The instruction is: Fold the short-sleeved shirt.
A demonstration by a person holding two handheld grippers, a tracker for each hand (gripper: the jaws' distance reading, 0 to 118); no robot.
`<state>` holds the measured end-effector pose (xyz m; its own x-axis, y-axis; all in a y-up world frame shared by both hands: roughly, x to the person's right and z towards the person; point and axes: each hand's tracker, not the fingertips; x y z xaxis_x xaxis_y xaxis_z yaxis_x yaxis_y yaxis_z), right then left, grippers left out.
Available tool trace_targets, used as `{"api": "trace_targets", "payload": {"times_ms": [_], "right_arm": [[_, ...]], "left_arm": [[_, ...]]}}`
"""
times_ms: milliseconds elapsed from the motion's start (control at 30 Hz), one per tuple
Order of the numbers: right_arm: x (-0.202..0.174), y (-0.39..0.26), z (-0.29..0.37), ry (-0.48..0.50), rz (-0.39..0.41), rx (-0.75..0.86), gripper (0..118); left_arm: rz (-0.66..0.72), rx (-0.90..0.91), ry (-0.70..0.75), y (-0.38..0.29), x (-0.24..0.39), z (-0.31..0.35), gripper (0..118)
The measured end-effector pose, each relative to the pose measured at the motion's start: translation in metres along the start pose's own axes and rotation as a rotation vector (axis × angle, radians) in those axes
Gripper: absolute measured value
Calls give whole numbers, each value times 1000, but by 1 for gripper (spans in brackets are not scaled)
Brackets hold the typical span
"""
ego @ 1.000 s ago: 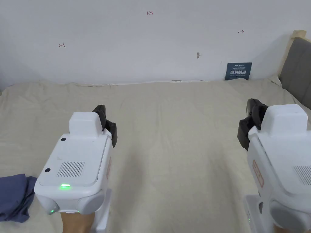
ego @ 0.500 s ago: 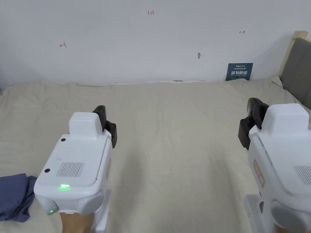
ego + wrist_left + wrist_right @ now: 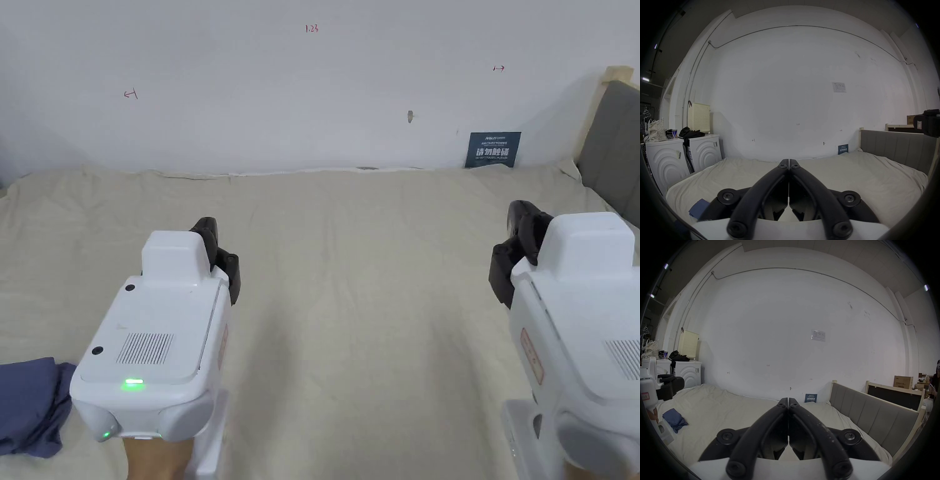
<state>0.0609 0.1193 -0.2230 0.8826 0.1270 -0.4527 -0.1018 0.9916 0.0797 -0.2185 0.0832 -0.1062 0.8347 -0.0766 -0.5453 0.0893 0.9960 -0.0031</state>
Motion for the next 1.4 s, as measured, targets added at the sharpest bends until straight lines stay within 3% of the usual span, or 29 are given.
{"api": "trace_targets", "payload": {"times_ms": [633,700,767,800,833,900,933,967,1400], "right_arm": [[-3,-2,-2,-3,-1,-14,2],[-5,0,0,-7,-2,-18,6],[-6,0,0,-8,0,-16,17],[-7,0,0,-9,1,-20,25],[-7,0,-1,-12,0,-26,44],[-7,-1,-4,-9,-11,-38,86],[-7,-2,-6,-9,-17,-49,113],[-7,-2,-6,-15,-20,-53,118],[-12,-4,-6,-13,-20,-44,118]], "left_arm": [[4,-11,12,-3,-5,-1,0],[18,-9,16,-3,-6,-1,5],[35,-4,10,-2,-8,-1,26],[43,-8,8,-1,-9,-2,43],[50,-17,3,0,-10,-3,71],[60,-20,-6,0,-12,-4,105],[62,-19,-6,0,-12,-4,118],[62,-16,-4,-1,-12,-4,118],[48,-18,11,-4,-14,-4,118]]}}
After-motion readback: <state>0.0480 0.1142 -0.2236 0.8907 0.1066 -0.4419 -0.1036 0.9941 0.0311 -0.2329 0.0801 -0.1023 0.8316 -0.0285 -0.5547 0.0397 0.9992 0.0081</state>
